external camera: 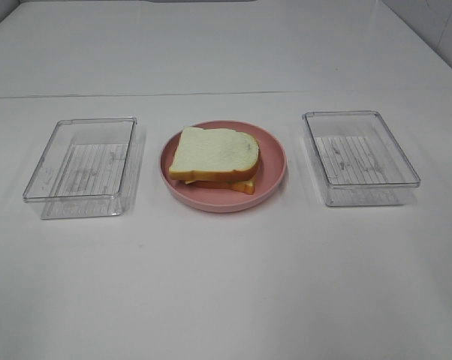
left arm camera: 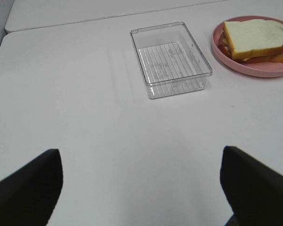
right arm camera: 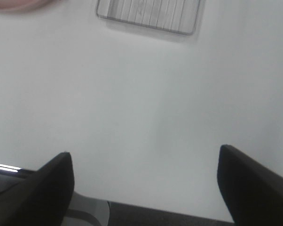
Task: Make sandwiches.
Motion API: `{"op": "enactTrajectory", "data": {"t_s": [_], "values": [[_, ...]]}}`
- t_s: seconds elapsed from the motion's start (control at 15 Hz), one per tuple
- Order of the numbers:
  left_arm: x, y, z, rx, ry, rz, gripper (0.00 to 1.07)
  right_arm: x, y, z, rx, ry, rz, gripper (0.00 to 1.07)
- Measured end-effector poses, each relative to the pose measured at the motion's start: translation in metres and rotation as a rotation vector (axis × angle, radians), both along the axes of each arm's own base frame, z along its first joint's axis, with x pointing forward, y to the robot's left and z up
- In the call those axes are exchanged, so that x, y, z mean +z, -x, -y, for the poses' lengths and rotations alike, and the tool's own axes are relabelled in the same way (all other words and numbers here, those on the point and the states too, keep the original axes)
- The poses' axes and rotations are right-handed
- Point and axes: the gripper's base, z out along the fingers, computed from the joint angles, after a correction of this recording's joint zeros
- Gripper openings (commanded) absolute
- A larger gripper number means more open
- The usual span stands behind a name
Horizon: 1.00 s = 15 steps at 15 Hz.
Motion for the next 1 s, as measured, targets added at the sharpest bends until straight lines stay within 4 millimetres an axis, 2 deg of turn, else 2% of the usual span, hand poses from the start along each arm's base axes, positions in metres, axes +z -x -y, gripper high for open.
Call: {"op": "enactTrajectory", "data": {"t_s": [0.2,0.33,0.53,0.6,0.87,1.0], "values": [[0.000,0.000,0.000,0.000,0.000,0.000,0.86,-0.018,0.061,0.019,-0.001,-0.016,0.035,0.74],[0.000,0.000,0.000,0.000,0.000,0.000,0.86,-0.030,0.088,0.027,0.005,-0.025,0.070,0.74],[0.000,0.000,0.000,0.000,0.000,0.000,0.86,-0.046,0.130,0.039,0.058,-0.060,0.210,0.74],[0.000,0.000,0.000,0.000,0.000,0.000,0.86,-0.042,0.148,0.041,0.103,-0.123,0.365,0.74],[0.000,0.000,0.000,-0.003,-0.006,0.001,0.86,-0.045,0.168,0.041,0.172,-0.186,0.491,0.74],[0.000,0.000,0.000,-0.007,-0.013,0.002,0.86,-0.045,0.171,0.042,0.182,-0.185,0.510,0.74]]}}
